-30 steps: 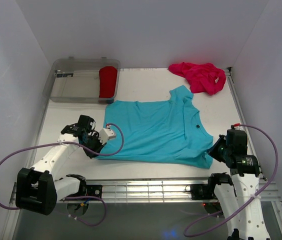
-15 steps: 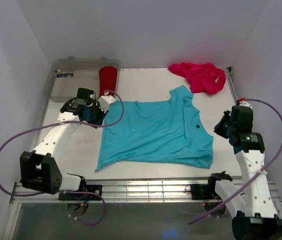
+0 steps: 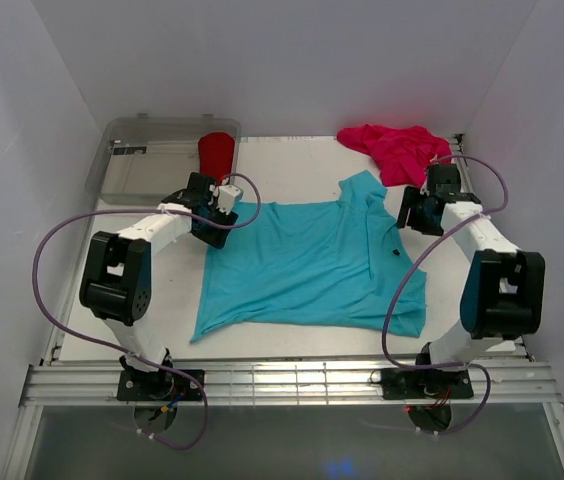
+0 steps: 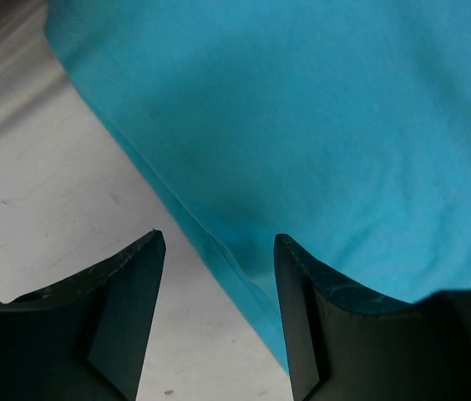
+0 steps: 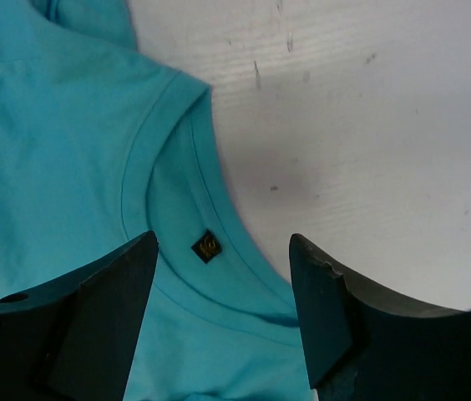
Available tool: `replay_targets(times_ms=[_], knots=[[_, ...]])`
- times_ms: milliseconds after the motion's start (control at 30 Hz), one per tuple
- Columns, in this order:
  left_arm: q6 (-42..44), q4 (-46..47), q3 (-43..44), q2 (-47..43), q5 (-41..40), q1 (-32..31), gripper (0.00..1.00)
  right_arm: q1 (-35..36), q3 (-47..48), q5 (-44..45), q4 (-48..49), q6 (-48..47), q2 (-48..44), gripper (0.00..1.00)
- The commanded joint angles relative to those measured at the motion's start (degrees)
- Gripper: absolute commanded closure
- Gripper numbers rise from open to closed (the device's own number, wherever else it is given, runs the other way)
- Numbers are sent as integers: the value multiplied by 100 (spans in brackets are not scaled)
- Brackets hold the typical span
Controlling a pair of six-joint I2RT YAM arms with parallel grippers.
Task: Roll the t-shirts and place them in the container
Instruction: Flatten out the T-shirt at the center of the board.
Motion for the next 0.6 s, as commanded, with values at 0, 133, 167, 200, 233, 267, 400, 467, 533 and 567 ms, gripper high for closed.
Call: replay_targets(times_ms=[0, 133, 167, 200, 233, 267, 400, 467, 533, 567], knots=[[-334, 617, -19, 104, -424, 4, 34, 16, 624, -181, 580, -349, 650, 29], [-352, 679, 7, 324, -302, 13, 35, 16, 1063, -322, 738, -419, 1591, 31], [-352, 679, -1, 385, -267, 13, 37, 16, 1238, -348, 730, -428, 1714, 32], [-360, 679, -27, 403, -223, 13, 39, 16, 1301, -531, 747, -437, 1924, 32], [-369, 670, -45, 421, -101, 13, 40, 16, 1336, -646, 773, -445, 1996, 33], [-369, 662, -124, 421, 5, 4, 42, 16, 1371, -839, 809, -437, 2058, 33], [-387, 662, -282, 456, 287, 4, 46, 16, 1311, -937, 949, -384, 2199, 36], [-387, 662, -283, 535, 148, 13, 55, 16, 1249, -998, 1020, -331, 2225, 47], [-369, 644, -283, 632, 111, 13, 68, 16, 1170, -1025, 1072, -279, 2286, 59], [-369, 627, -291, 649, 164, 13, 71, 16, 1144, -947, 1073, -261, 2313, 63]])
